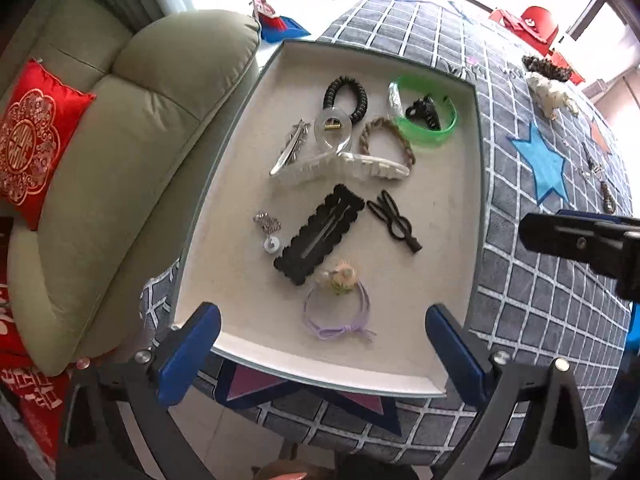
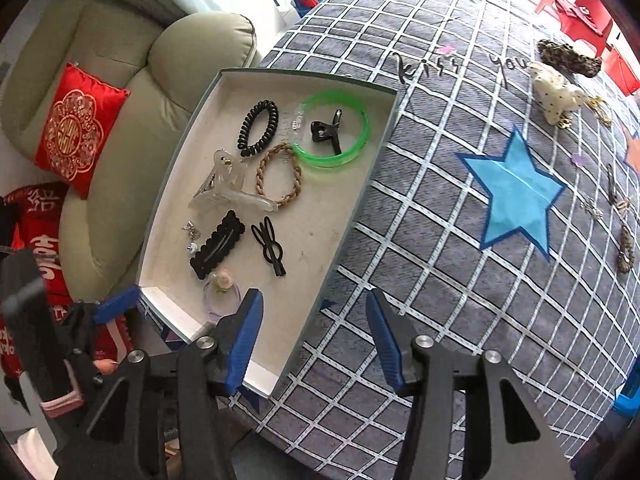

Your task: Organize jewelry

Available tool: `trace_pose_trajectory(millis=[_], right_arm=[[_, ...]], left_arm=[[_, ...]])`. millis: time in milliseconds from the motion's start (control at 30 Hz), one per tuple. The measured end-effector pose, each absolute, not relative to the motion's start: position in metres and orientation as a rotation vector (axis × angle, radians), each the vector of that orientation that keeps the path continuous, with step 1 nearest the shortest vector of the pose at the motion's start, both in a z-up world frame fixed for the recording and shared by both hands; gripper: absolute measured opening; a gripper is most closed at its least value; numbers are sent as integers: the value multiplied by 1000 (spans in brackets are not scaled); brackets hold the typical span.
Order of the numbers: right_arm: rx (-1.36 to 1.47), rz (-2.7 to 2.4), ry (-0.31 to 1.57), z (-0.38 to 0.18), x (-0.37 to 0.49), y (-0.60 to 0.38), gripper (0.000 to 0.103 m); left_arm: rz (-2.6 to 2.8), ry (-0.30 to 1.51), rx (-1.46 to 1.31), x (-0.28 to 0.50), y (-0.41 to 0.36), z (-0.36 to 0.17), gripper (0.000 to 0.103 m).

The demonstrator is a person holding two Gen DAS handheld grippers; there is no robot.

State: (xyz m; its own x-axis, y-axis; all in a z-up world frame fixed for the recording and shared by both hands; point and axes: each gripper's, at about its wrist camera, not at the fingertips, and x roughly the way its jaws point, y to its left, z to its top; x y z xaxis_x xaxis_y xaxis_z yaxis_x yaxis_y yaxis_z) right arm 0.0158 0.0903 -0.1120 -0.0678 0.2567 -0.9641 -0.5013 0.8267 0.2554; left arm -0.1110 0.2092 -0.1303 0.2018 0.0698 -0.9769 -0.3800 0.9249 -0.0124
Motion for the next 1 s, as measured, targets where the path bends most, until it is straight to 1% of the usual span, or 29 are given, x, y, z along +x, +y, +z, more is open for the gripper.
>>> trace_pose_trajectory(millis=[67,100,233,267,467,767,1000], right_arm=[[-201,623,1513,-110,15,88,63],[-201,619,1509,-109,14,88,67],[-207,606,1483,-104,10,85,77],[-209,601,1469,-101,9,84,83],[-222,593,1428,-90,4,83,83],[-266,578,1331,-67,-7,81,84],[-264,578,1307,-57,-6,81,84]], left_arm=[[337,1321,-271,-110,209,-130,103],[349,1316,-267,-110,208,-130,103],[386,1293,-283,-110,212,-130,103],[394,1289,-288,-110,212,-130,103],[417,1287,-315,-110,216,-130,103],[431,1250,-313,-126,216,-97,103],[437,1231,-321,-126,212,-84,103]])
